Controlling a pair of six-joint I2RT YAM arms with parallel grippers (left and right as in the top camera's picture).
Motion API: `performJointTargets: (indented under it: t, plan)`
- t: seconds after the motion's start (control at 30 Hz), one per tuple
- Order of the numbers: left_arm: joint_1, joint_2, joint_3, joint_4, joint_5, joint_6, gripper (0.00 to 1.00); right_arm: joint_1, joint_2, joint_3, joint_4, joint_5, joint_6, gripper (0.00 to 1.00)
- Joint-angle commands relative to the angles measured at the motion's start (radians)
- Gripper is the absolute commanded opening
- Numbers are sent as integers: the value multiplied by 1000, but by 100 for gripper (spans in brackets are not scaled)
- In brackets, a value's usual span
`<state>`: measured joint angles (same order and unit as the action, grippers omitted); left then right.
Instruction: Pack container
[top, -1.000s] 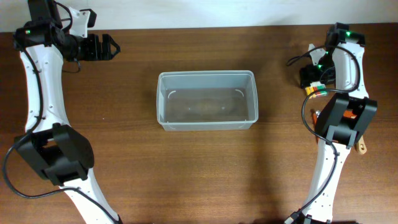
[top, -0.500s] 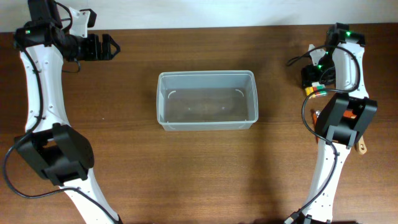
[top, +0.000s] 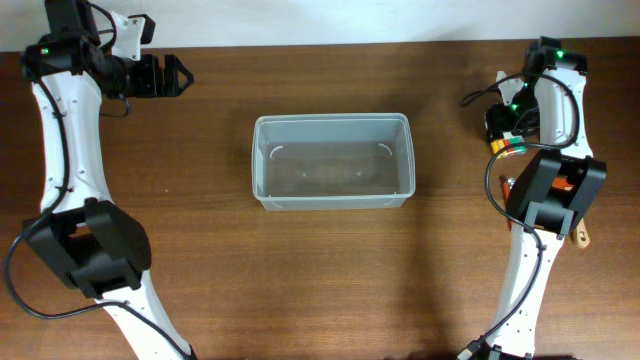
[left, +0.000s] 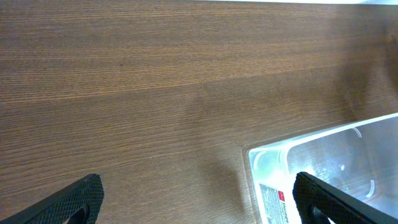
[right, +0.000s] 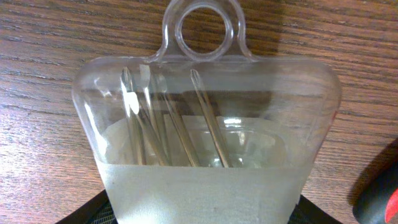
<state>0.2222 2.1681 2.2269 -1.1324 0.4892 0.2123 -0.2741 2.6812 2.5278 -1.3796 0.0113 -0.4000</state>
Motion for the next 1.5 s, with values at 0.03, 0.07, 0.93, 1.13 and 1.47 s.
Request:
performJointTargets:
  t: [0.03,0.07,0.93,1.13,1.47]
  plan:
    - [3,-1,16,2,0,-9,99,11,6,41,0,5,16,63]
    - [3,-1,16,2,0,-9,99,12,6,57,0,5,16,63]
    - [3,-1,16,2,0,-9,99,245,-131,406,-176,-11,41,62]
    - [3,-1,16,2,0,-9,99,375,-182,406,-253,-28,40,62]
    - [3,-1,16,2,0,-9,99,570,-193,406,-278,-133,0,62]
